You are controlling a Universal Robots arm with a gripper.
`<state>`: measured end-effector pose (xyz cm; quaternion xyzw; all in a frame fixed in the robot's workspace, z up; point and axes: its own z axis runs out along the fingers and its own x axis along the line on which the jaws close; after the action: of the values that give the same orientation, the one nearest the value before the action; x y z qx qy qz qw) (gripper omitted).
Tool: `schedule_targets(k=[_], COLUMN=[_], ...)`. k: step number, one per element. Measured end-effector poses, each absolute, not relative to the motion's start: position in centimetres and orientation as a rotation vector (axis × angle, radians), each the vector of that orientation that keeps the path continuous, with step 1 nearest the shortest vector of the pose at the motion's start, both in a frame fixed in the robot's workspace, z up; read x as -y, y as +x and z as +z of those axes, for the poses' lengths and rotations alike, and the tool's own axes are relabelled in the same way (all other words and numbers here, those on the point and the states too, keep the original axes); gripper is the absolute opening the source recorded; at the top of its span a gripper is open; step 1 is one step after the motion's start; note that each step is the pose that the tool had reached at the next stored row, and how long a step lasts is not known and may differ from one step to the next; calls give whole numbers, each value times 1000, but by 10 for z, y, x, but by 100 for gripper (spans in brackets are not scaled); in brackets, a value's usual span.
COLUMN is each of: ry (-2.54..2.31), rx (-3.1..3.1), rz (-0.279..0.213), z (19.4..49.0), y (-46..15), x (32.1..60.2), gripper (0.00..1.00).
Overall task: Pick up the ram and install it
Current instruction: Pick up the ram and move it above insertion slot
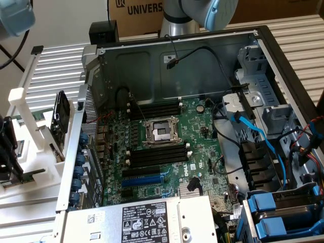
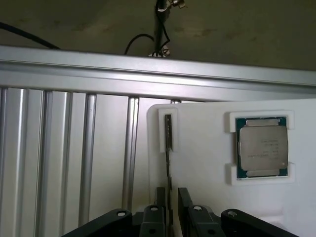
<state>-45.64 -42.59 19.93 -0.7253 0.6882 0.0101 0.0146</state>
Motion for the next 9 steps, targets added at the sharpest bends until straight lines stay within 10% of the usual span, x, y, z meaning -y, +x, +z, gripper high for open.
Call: schedule_targets(k=[9], ry=[-2260], rx=[-2145], rz=[37], z=[199], y=[-453], x=[426], gripper=[25])
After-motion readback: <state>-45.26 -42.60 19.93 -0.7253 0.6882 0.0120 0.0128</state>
